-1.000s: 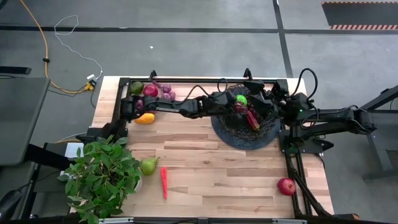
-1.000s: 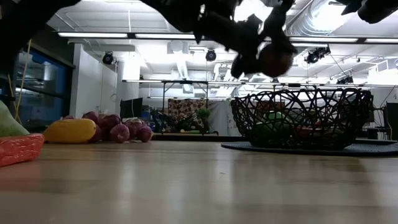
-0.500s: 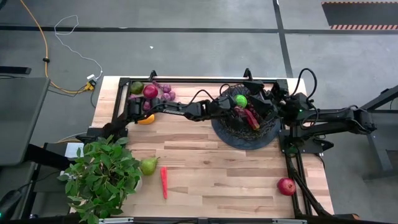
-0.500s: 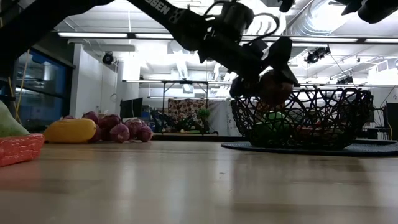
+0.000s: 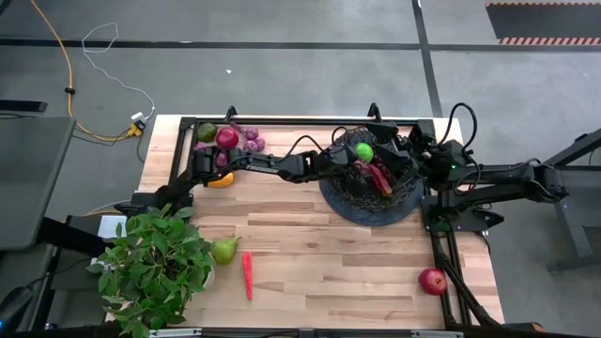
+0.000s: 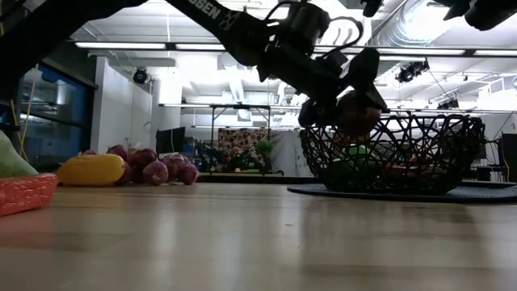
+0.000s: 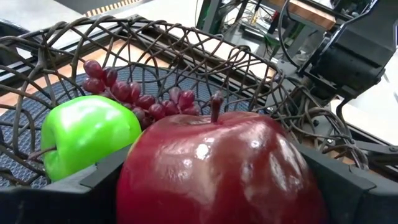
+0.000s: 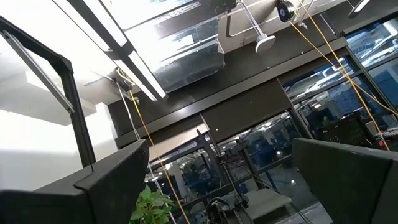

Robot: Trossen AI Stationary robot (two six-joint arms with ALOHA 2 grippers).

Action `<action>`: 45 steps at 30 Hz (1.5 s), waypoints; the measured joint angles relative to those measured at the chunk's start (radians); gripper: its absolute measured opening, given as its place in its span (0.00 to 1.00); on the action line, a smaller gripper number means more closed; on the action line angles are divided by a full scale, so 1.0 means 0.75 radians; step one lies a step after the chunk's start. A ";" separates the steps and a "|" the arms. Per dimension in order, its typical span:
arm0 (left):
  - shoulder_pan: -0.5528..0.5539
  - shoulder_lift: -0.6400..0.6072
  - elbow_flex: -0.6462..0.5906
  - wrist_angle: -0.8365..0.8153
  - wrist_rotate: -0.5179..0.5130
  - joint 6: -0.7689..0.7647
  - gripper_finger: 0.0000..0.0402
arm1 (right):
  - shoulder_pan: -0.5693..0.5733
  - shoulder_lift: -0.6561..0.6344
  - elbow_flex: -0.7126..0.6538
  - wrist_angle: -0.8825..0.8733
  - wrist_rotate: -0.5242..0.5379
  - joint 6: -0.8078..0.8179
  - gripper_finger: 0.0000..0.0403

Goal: Build produce basket
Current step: Put the red apple into the black wire basket, then put the yellow mango into the black wire basket

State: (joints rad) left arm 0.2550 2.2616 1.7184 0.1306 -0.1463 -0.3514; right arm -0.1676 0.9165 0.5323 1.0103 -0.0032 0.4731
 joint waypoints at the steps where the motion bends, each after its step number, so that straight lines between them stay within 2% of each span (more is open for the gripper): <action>1: 0.001 0.000 0.000 0.000 0.000 0.005 0.84 | 0.000 0.000 0.000 -0.001 0.000 -0.001 0.94; 9: 0.015 0.000 0.000 -0.010 -0.028 -0.002 0.84 | 0.000 0.000 0.000 -0.001 0.000 -0.002 0.94; 20: 0.029 0.000 0.001 -0.029 -0.029 -0.005 0.95 | 0.000 0.000 0.000 -0.001 0.000 -0.002 0.94; 27: 0.044 -0.017 0.001 -0.053 0.050 0.007 0.98 | 0.000 0.000 0.000 -0.001 0.000 0.000 0.94; 33: 0.110 -0.161 0.003 -0.123 0.189 0.045 0.98 | 0.000 0.000 0.000 -0.001 0.000 -0.002 0.94; 42: 0.194 -0.490 0.002 -0.572 0.227 0.318 0.98 | 0.000 0.001 0.000 -0.011 0.000 -0.003 0.94; 45: 0.193 -0.587 0.001 -0.680 0.246 0.347 0.98 | 0.000 0.001 0.000 -0.026 0.001 -0.006 0.94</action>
State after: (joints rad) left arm 0.4000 1.8217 1.7189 -0.3792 0.0385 -0.0915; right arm -0.1675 0.9169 0.5323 0.9910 -0.0029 0.4686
